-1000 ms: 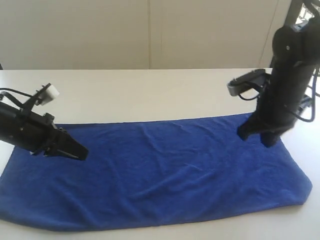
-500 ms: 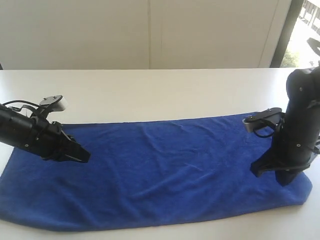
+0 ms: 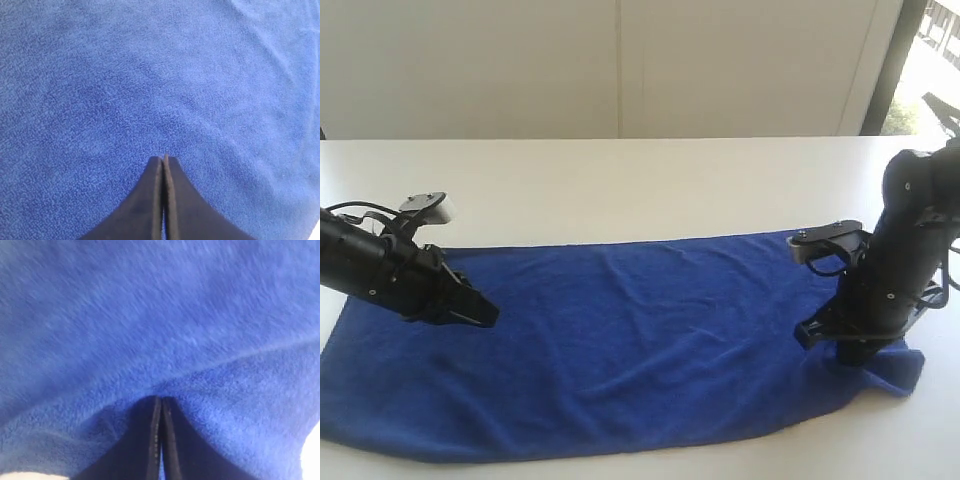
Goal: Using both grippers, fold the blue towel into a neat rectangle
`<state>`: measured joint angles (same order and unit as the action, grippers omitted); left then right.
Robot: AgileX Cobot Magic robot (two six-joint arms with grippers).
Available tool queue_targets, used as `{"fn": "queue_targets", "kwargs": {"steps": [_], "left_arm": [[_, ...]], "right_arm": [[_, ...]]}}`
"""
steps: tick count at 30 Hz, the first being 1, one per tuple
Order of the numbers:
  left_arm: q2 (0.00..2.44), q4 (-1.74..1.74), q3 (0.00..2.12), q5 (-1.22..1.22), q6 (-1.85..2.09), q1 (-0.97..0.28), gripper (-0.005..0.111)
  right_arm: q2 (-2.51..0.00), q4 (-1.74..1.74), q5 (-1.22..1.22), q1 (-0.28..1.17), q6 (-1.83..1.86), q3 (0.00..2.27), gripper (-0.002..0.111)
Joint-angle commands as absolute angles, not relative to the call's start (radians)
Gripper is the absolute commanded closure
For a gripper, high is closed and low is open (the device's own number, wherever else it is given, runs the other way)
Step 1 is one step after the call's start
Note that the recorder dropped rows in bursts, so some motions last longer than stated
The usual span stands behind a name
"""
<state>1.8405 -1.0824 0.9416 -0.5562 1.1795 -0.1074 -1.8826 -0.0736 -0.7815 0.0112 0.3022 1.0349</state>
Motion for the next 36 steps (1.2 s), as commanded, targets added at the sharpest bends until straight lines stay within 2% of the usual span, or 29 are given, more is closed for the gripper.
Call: {"fn": "queue_targets", "kwargs": {"steps": [1, 16, 22, 26, 28, 31, 36], "left_arm": [[1.840, -1.090, 0.943, -0.572, 1.182, -0.112, 0.107], [1.840, -1.091, 0.943, -0.565, 1.184, -0.112, 0.107], [1.840, -1.091, 0.943, -0.497, 1.186, -0.112, 0.107], [1.840, -1.100, 0.951, -0.501, 1.186, -0.112, 0.107], [1.845, -1.121, 0.983, -0.591, 1.186, -0.117, 0.107], [1.870, -1.063, 1.101, -0.720, 1.153, -0.158, 0.107], [1.918, -0.629, 1.306, -0.744, 0.841, -0.313, 0.107]], "right_arm": [[-1.911, -0.142, -0.649, 0.062, 0.337, 1.028, 0.108], [-1.901, 0.084, -0.701, 0.078, 0.180, 1.028, 0.108], [-1.732, 0.000, -0.599, 0.080, 0.181, 1.028, 0.108], [-1.616, 0.085, -0.726, 0.073, 0.150, 1.028, 0.108], [-1.573, 0.165, -0.826, 0.069, 0.077, 1.022, 0.108], [-1.533, 0.309, -0.922, 0.067, -0.037, 0.994, 0.108], [-1.493, 0.337, -0.938, 0.067, -0.090, 0.918, 0.108]]}}
